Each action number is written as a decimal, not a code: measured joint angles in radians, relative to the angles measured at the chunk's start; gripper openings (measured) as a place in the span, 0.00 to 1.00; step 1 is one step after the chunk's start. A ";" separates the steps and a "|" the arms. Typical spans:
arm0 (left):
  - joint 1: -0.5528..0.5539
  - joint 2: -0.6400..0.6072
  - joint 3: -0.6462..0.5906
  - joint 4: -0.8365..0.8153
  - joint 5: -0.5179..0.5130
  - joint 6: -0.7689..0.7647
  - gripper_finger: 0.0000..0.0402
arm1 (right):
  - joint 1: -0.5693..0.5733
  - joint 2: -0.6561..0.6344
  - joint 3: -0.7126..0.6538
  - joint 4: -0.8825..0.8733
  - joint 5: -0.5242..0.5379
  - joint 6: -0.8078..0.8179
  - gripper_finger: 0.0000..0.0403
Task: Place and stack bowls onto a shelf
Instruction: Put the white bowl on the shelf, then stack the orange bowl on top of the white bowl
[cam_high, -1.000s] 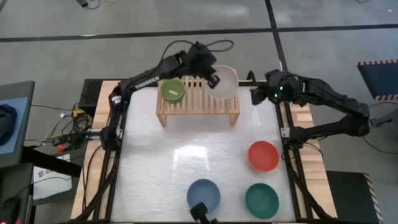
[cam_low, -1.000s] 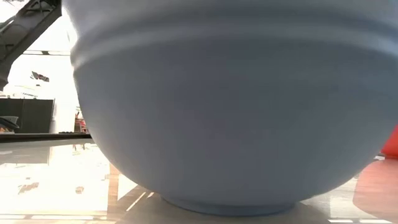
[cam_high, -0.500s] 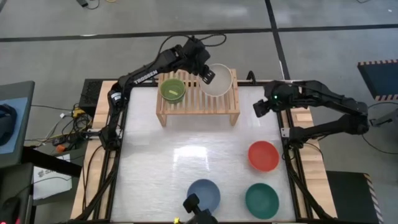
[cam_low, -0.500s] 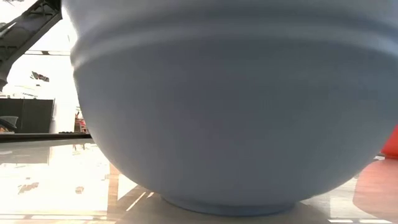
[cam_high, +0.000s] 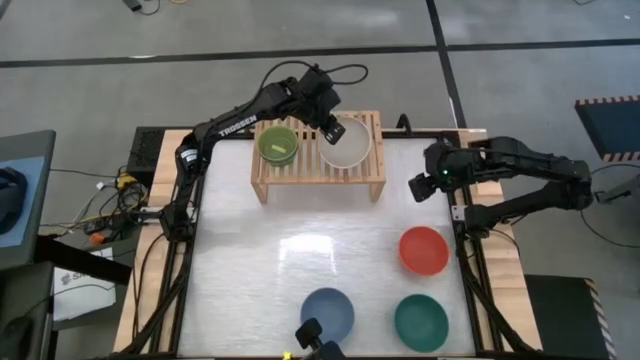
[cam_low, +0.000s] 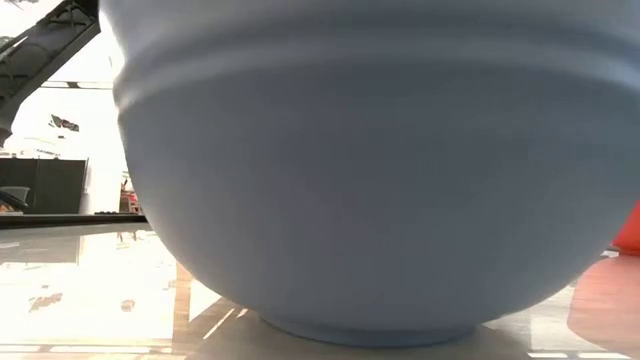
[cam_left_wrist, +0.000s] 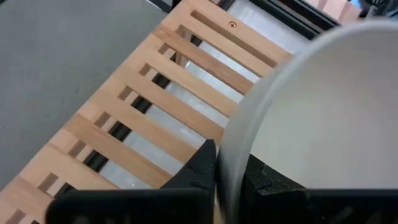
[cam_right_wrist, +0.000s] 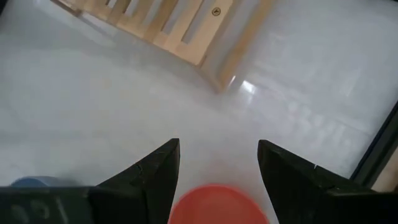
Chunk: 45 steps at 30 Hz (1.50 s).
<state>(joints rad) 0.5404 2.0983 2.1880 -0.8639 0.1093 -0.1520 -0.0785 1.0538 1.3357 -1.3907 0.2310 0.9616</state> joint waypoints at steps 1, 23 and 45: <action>0.000 0.000 0.000 0.000 0.000 -0.004 0.05 | 0.005 0.000 0.000 0.000 0.000 0.006 0.61; -0.011 -0.083 0.157 -0.035 -0.097 0.073 0.57 | 0.028 -0.073 -0.500 0.118 -0.160 0.029 0.61; -0.205 -0.209 0.143 -0.093 -0.223 0.119 0.49 | 0.116 0.029 -0.690 0.252 -0.235 -0.193 0.42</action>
<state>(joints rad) 0.3353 1.8896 2.3314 -0.9570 -0.1139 -0.0331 0.0377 1.0832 0.6453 -1.1390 -0.0041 0.7684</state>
